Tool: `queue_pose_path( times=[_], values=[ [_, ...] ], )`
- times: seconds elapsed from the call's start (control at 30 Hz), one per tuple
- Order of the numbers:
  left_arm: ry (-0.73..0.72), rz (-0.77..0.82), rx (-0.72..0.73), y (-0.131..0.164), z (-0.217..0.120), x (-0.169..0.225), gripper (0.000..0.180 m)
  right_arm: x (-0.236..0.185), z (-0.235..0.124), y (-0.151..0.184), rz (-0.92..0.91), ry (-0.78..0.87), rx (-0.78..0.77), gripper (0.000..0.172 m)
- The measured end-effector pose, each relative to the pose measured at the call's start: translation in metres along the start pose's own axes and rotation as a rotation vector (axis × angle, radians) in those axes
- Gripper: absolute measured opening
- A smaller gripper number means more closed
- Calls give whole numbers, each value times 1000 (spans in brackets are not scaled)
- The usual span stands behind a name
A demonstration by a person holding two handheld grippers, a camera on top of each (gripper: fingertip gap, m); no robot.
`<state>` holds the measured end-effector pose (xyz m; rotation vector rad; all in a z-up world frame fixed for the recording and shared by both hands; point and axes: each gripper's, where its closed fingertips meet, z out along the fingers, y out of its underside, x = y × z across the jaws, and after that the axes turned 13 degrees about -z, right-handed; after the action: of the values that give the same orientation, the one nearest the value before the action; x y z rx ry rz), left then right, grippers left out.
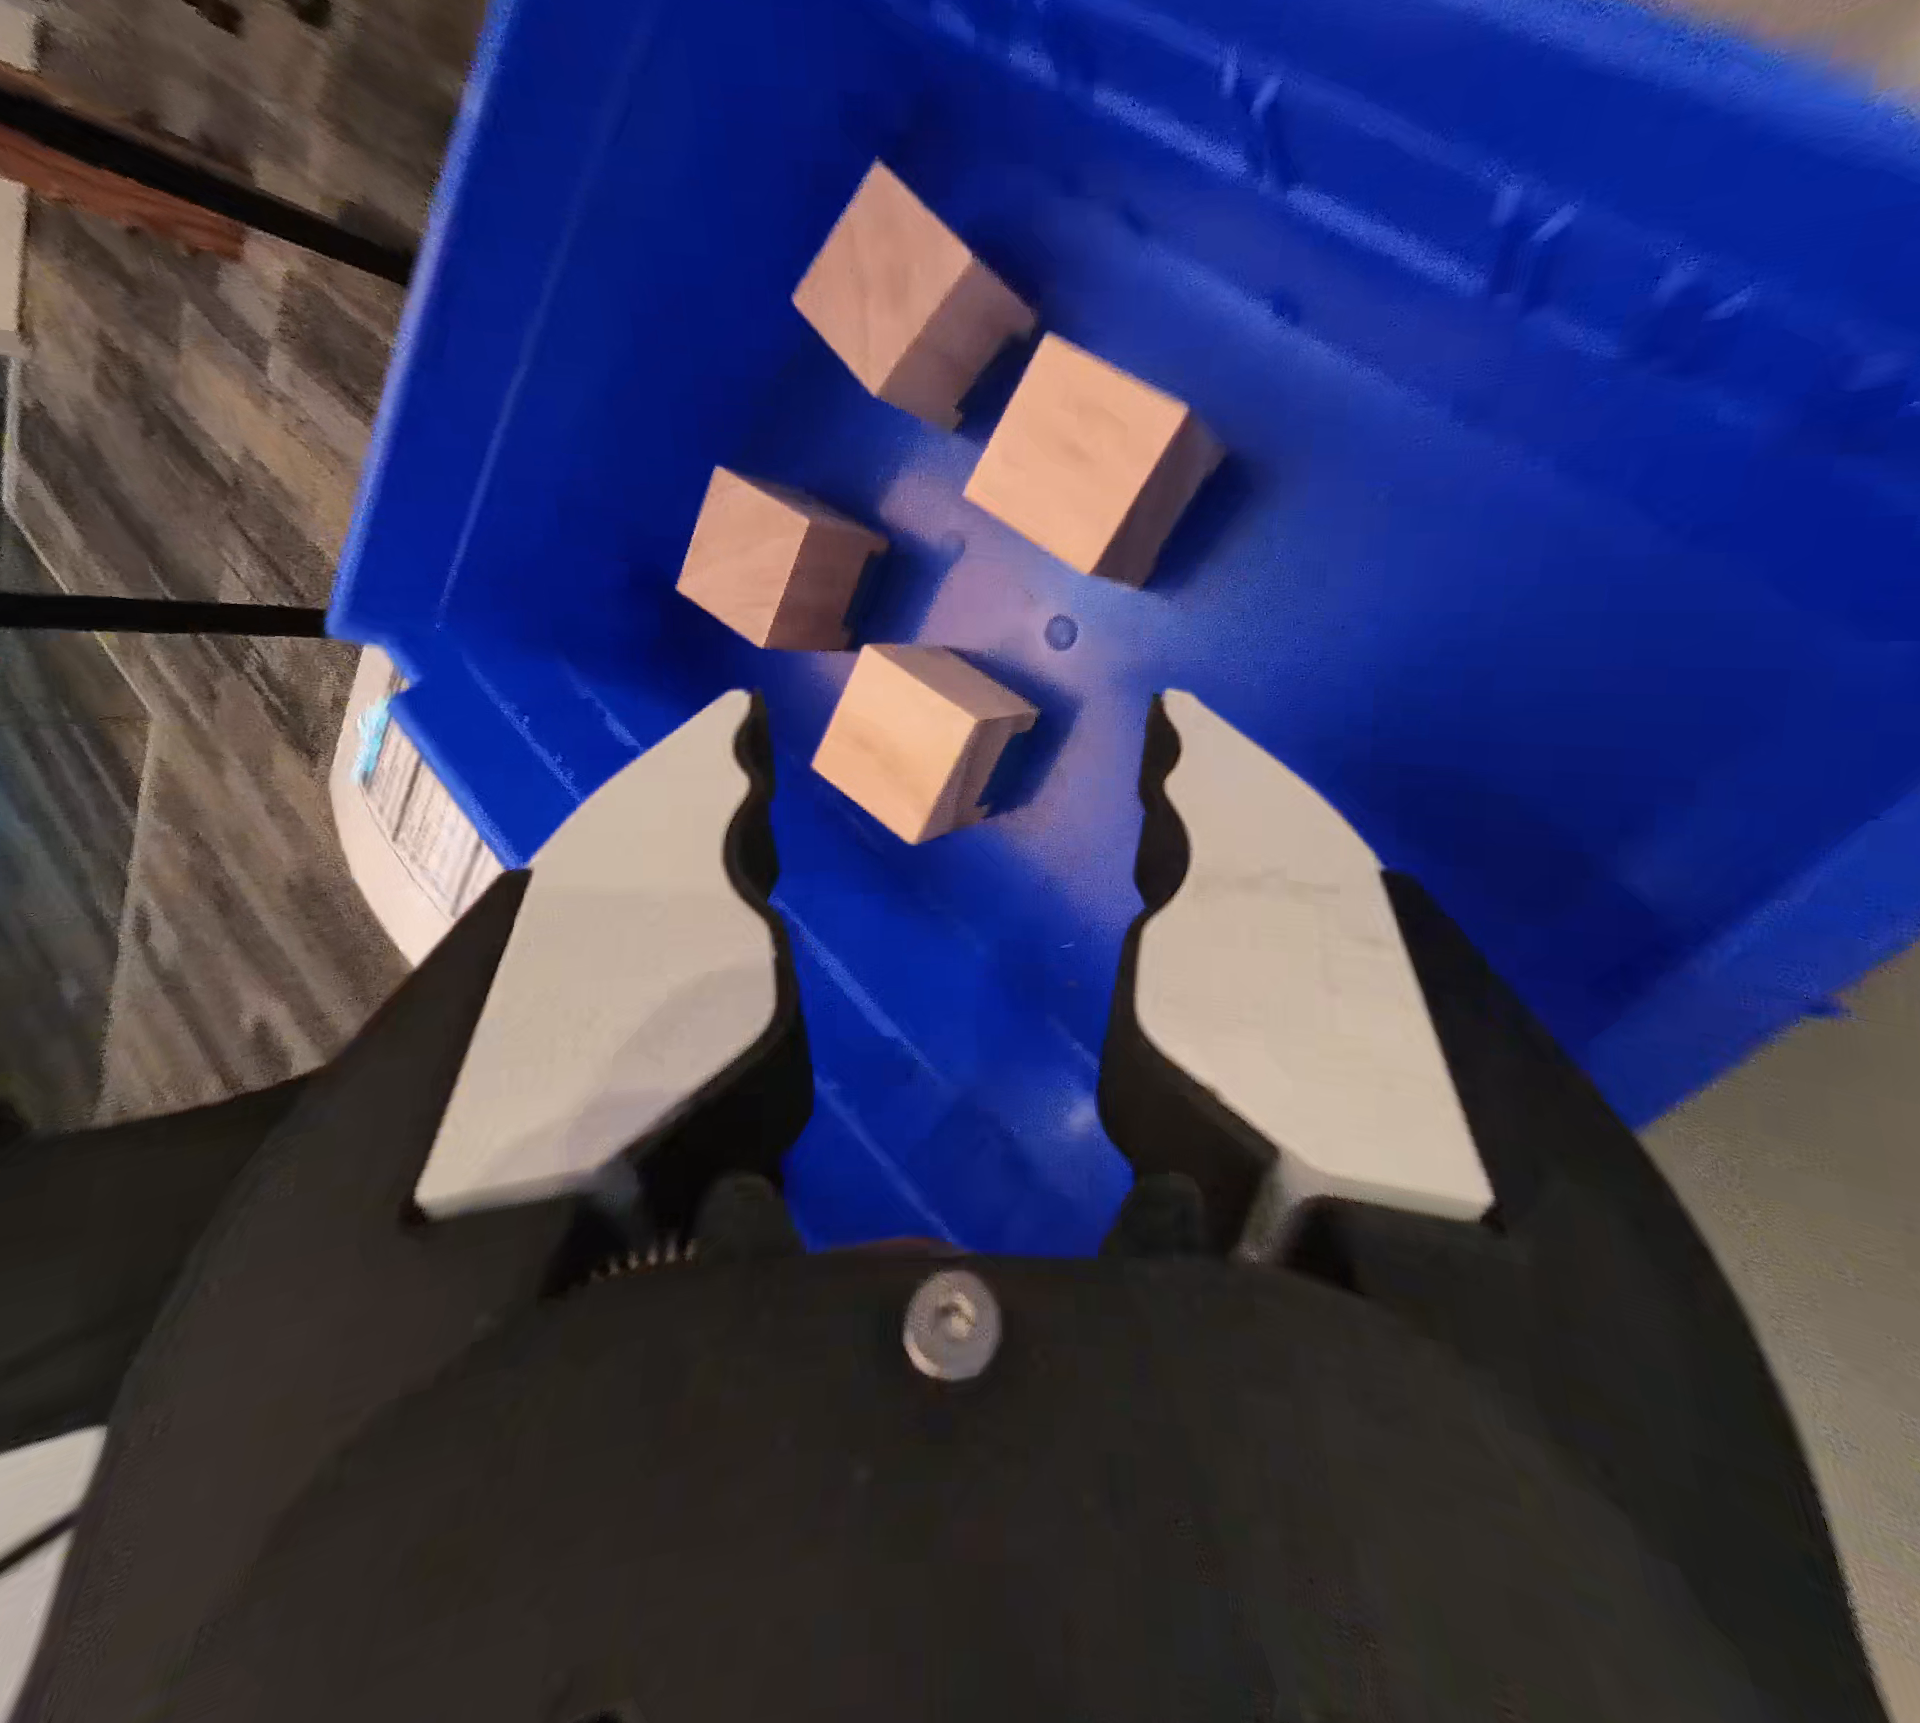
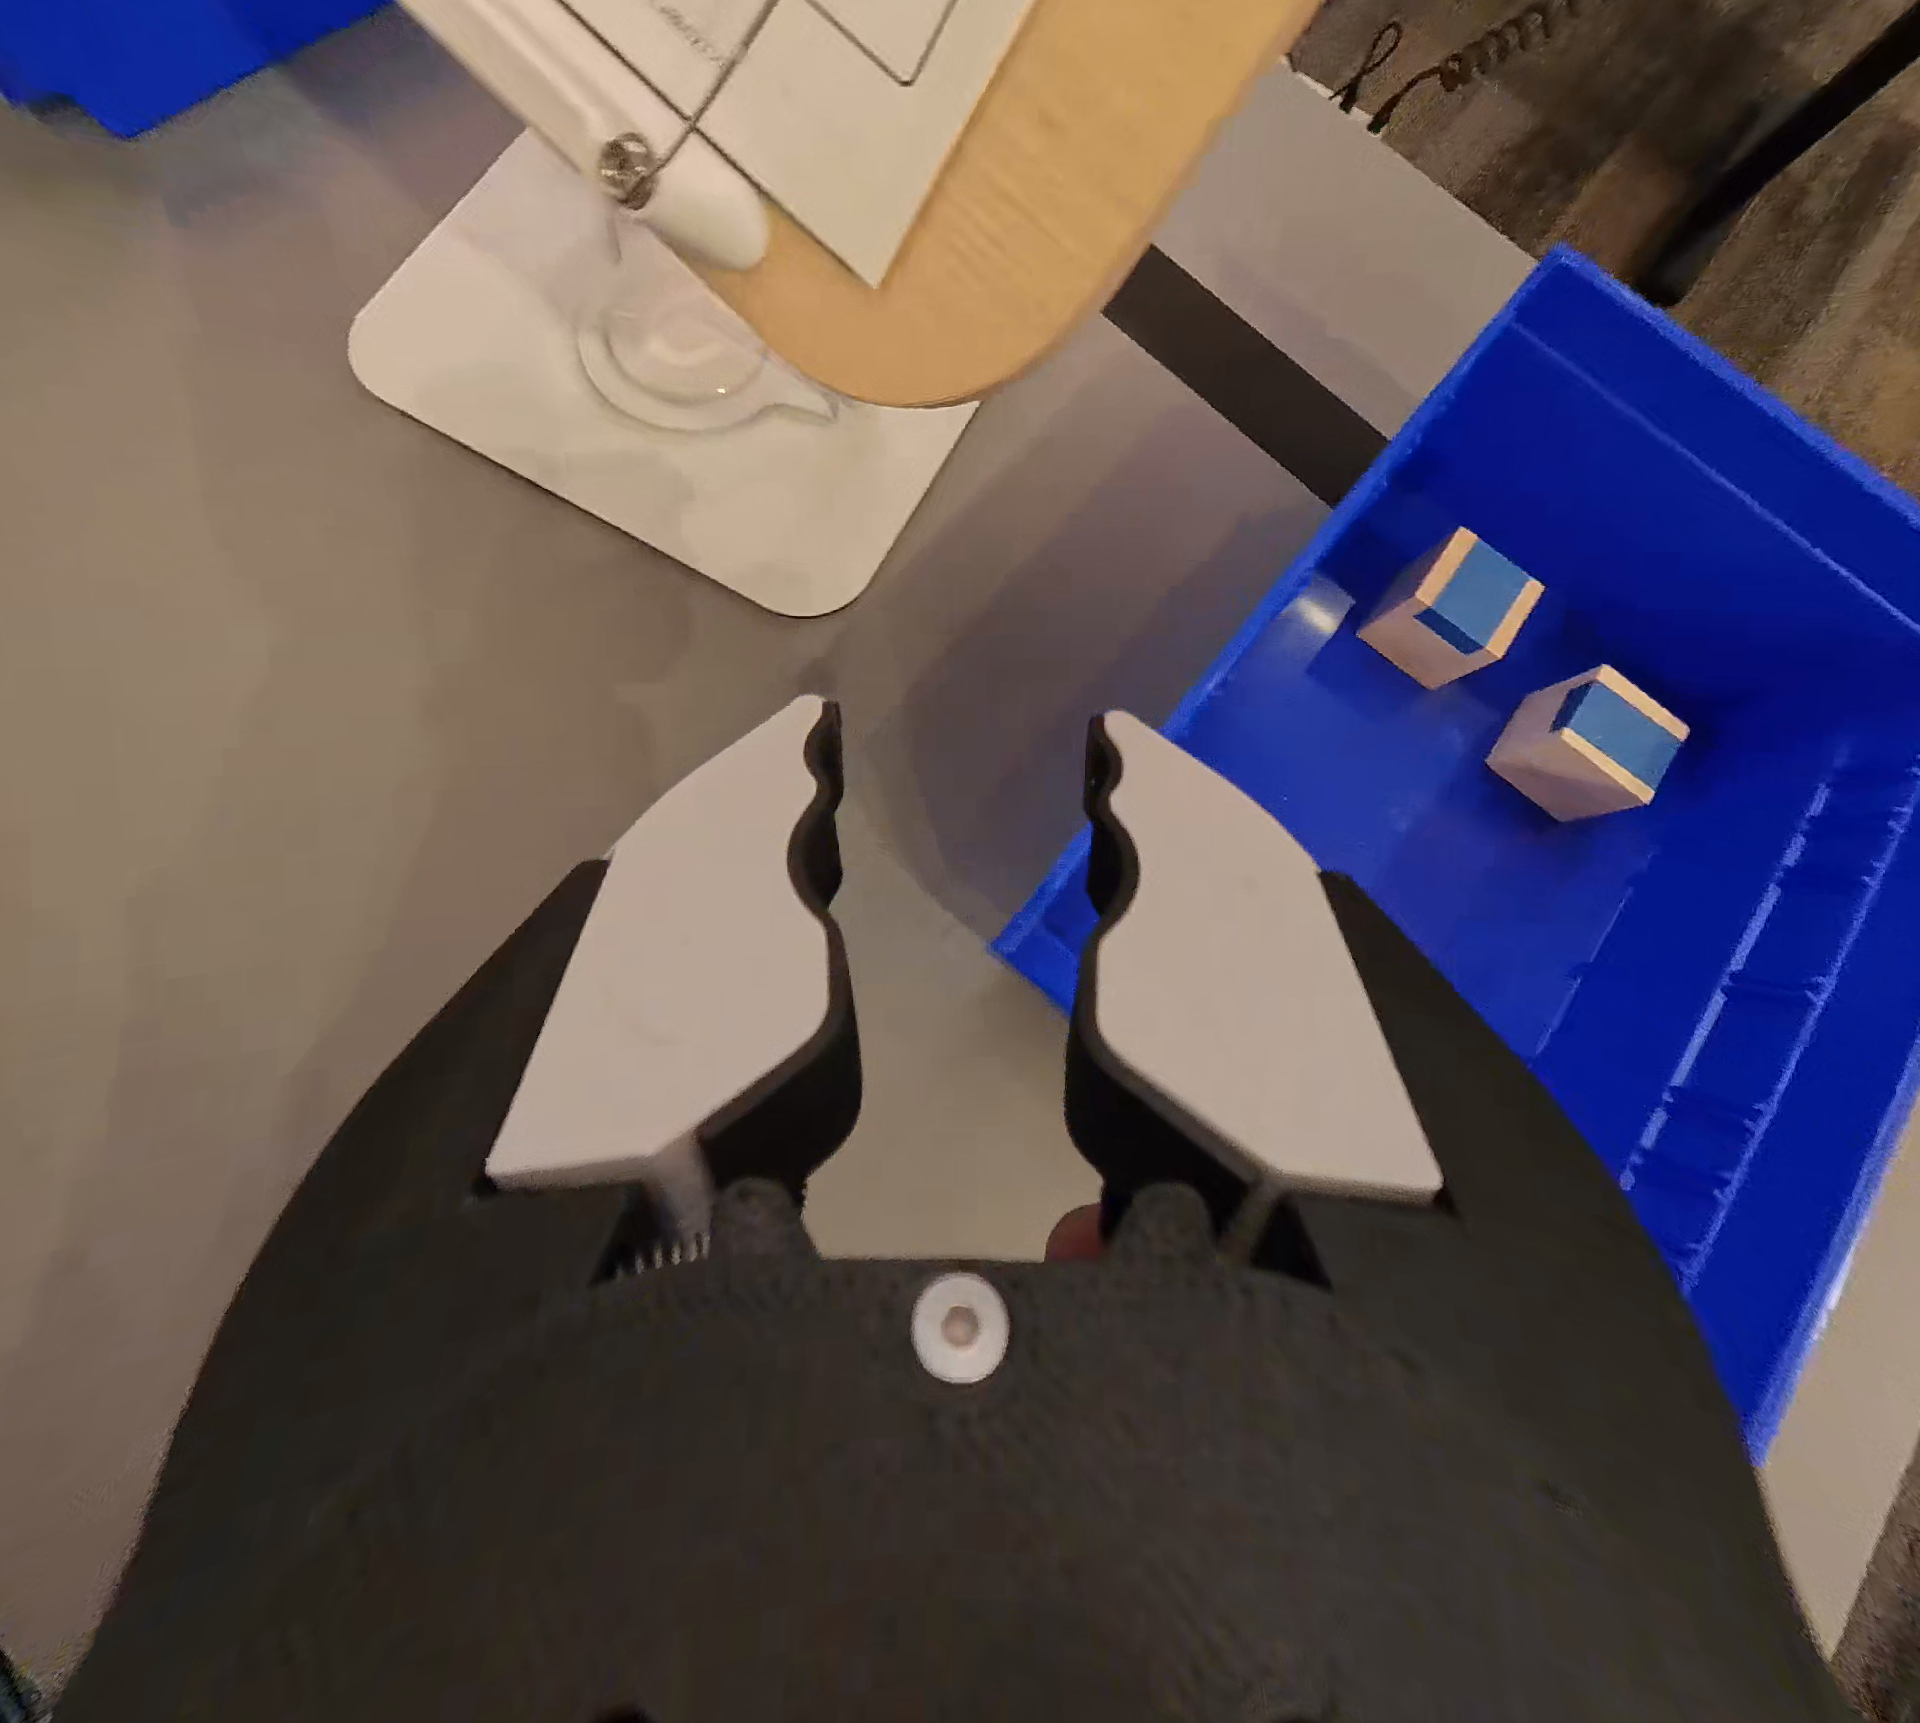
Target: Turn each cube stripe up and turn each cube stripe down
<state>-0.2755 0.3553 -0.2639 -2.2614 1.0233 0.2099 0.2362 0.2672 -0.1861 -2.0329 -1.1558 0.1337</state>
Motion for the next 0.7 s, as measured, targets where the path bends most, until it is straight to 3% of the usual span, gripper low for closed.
queue_pose_path(
  times=[0.27,0.37,0.4,0.57,0.63,0.7],
  values=[
    [156,251,-408,41,56,-19,74,-20,0,2,-16,-40,1,44],
    [172,289,-504,53,68,-18,59,-23,1,3,-10,-51,2,44],
    [157,299,-493,50,70,-20,49,-24,2,3,-10,-54,6,44],
    [144,218,-430,47,61,-20,48,-34,1,-3,-23,-74,36,44],
    [100,172,-345,40,47,-22,48,-42,-1,-11,-27,-102,71,43],
    [54,91,-165,18,22,-20,48,-55,-5,-23,-19,-160,130,43]
  ],
)
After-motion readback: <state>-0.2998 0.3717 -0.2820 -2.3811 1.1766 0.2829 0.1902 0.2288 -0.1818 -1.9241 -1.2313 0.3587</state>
